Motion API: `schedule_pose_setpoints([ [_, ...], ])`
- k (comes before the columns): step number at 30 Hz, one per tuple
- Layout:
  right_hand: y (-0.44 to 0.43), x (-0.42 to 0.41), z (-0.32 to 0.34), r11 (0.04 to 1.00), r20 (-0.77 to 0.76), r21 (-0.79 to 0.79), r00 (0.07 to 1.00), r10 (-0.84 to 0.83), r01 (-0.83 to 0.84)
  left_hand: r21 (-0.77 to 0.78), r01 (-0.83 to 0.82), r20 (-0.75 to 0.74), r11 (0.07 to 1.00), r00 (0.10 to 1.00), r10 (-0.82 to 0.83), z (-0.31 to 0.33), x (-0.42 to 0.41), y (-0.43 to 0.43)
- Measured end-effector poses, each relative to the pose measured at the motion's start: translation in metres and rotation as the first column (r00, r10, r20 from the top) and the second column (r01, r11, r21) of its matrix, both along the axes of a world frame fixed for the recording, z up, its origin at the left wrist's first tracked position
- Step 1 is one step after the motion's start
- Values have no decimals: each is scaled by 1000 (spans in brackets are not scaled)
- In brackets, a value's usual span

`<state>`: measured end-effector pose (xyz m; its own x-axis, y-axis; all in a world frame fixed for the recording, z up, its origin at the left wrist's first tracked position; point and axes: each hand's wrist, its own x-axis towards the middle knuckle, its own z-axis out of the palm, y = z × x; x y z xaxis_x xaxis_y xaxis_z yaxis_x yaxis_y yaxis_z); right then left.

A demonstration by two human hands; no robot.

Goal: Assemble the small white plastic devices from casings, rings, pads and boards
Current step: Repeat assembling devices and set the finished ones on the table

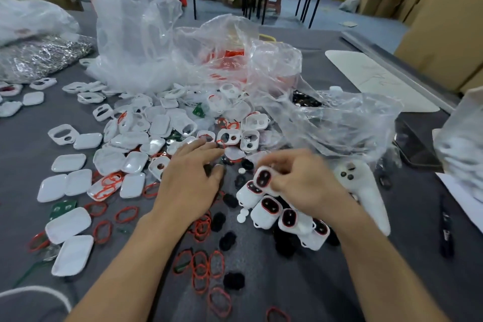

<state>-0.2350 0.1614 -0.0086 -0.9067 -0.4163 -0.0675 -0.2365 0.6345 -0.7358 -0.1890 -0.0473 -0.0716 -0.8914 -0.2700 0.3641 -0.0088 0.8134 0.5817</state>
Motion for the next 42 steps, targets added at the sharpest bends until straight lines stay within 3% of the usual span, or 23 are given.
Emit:
schedule_pose_setpoints([
  [4,-7,0,-11,986,-34,167,999,-1,7,-136,78,234,988,971,-45,-8,3,-3],
  [7,-15,-13,-4,980,-80,196,996,-24,39,-183,47,314,982,949,13,-9,3,-10],
  [9,-31,-24,-1,978,-133,207,991,-10,38,-173,-3,271,985,961,51,-6,1,-14],
  [13,-78,-42,-3,967,-259,255,962,92,-23,30,-224,17,974,975,223,1,1,-20],
  [16,-106,-51,-13,917,-316,397,933,172,-34,-166,-226,61,960,969,238,-3,1,-33],
  [18,-116,-52,-18,892,-339,452,922,185,-13,-161,-191,97,968,973,208,-4,2,-37],
  [21,-116,-46,-16,919,-342,391,935,96,49,-44,-204,-1,978,979,205,1,2,-32],
  [24,-106,-35,-11,983,-391,150,919,-42,108,119,-235,-50,965,969,242,10,1,-23],
  [26,-101,-21,-7,998,-377,5,925,-49,55,309,-140,-71,941,983,170,16,4,-10],
  [28,-97,-8,-9,999,-342,-35,939,-34,23,575,10,-76,818,996,41,20,7,2],
  [30,-95,2,-13,1000,-339,-3,941,-2,2,755,55,-56,653,998,-19,18,7,7],
  [32,-94,9,-15,997,-309,19,948,75,-73,818,26,-33,575,999,2,17,6,5],
  [34,-88,12,-11,988,-231,-57,964,129,-146,870,-3,-25,492,998,51,15,5,-1],
  [36,-74,8,-5,991,-239,-113,970,41,-69,903,-25,-16,430,996,90,13,3,-5],
  [39,-48,-10,5,967,-428,90,886,-178,238,928,-58,5,367,989,145,11,-1,-7],
  [40,-44,-14,6,940,-446,216,883,-146,265,930,-57,7,362,990,139,11,-1,-7],
  [42,-47,-13,7,859,-389,489,919,59,152,927,-49,7,373,994,112,11,-1,-5],
])
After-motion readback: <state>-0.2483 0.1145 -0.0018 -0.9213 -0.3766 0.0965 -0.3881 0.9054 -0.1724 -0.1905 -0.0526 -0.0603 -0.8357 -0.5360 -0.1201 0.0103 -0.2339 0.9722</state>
